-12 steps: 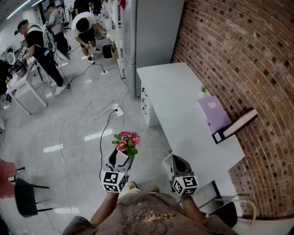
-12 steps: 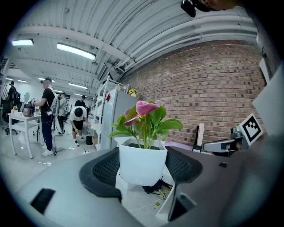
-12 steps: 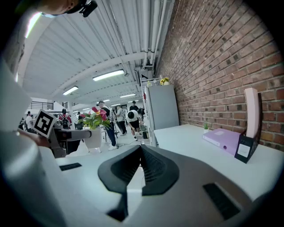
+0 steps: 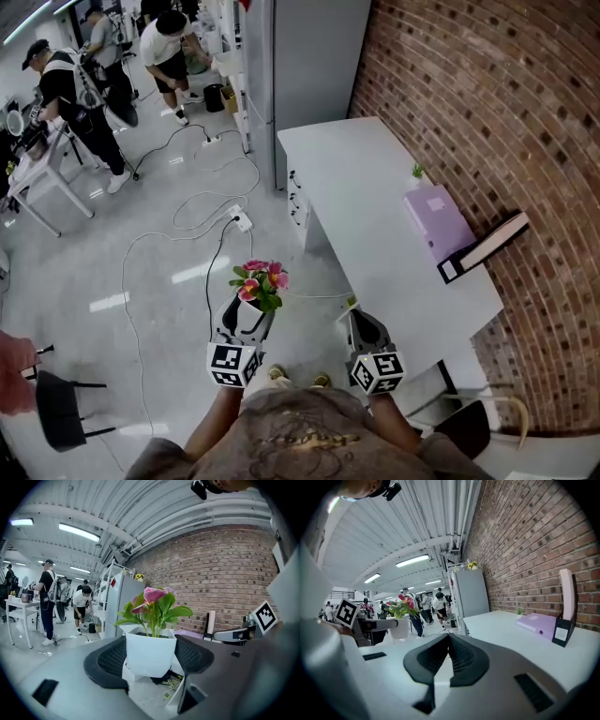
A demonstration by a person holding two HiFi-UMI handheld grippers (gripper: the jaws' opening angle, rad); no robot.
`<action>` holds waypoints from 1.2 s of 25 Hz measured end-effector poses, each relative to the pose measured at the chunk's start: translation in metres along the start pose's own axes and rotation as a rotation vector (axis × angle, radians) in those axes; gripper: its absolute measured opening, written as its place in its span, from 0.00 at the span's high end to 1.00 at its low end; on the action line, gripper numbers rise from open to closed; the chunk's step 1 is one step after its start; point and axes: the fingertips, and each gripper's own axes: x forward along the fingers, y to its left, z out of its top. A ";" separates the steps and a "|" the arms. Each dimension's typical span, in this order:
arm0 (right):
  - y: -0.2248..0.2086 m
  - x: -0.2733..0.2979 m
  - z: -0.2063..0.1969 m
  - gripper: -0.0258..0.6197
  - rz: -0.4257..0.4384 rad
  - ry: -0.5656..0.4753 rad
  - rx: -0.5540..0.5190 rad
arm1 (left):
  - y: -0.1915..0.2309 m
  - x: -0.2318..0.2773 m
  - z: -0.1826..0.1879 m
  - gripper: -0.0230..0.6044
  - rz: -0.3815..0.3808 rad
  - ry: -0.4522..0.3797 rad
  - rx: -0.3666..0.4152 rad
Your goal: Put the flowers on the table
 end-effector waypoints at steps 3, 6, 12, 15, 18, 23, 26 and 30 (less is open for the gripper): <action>0.010 0.008 -0.001 0.96 -0.007 0.012 -0.002 | 0.012 0.000 0.004 0.43 -0.005 0.005 0.001; 0.022 0.016 -0.001 0.96 -0.017 0.018 -0.005 | 0.025 -0.001 0.004 0.43 -0.021 -0.011 0.002; 0.048 0.035 -0.003 0.96 -0.017 0.007 -0.007 | 0.048 0.009 0.005 0.45 -0.062 -0.015 0.008; 0.054 0.040 -0.008 0.96 -0.018 0.020 -0.009 | 0.058 0.012 0.002 0.45 -0.062 -0.015 0.000; 0.052 0.052 -0.006 0.96 -0.026 0.021 -0.006 | 0.067 0.023 0.002 0.45 -0.066 -0.013 -0.002; 0.045 0.074 -0.005 0.96 -0.027 0.028 -0.005 | 0.080 0.044 0.001 0.45 -0.069 -0.015 0.005; 0.035 0.093 -0.001 0.96 -0.021 0.024 -0.002 | 0.086 0.063 0.004 0.45 -0.073 -0.016 0.005; 0.022 0.121 0.009 0.96 -0.018 0.018 -0.002 | 0.094 0.092 0.011 0.45 -0.076 -0.019 0.004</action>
